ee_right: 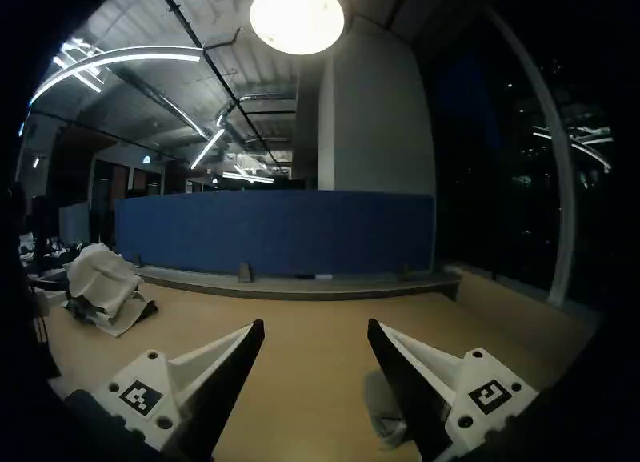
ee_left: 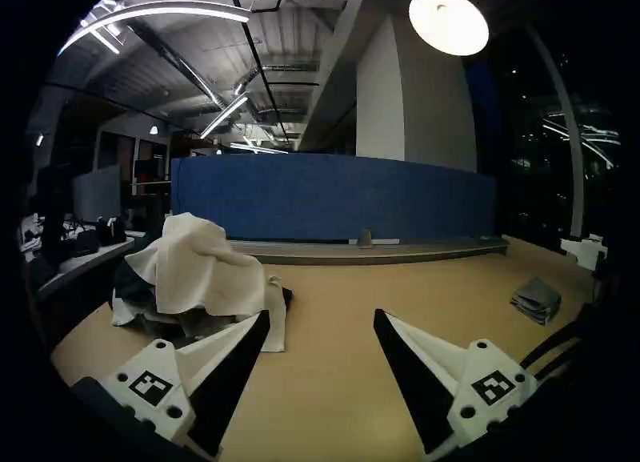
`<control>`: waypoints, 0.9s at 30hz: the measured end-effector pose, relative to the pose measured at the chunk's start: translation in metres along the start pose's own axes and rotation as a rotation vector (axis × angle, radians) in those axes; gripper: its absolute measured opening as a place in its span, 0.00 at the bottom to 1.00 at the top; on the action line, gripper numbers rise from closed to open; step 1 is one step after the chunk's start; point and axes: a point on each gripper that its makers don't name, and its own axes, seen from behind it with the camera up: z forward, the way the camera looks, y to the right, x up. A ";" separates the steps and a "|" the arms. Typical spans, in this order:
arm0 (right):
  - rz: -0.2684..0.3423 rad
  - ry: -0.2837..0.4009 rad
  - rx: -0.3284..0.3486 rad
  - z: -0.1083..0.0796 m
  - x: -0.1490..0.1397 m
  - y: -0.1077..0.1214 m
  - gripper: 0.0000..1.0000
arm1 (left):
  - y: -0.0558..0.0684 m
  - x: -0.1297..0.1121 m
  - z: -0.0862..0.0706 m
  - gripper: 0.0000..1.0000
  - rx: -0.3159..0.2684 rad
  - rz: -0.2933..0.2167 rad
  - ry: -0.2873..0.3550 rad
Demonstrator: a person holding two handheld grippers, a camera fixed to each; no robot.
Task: Fold towel
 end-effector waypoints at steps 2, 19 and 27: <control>-0.004 -0.017 0.006 0.000 -0.008 -0.004 1.00 | -0.004 -0.001 0.002 0.97 0.016 0.009 0.008; -0.016 -0.110 0.040 0.006 -0.031 -0.028 1.00 | -0.023 -0.016 0.011 0.97 0.071 0.009 0.084; -0.015 -0.128 0.040 0.015 -0.036 -0.033 1.00 | -0.027 -0.020 0.019 0.97 0.078 0.044 0.103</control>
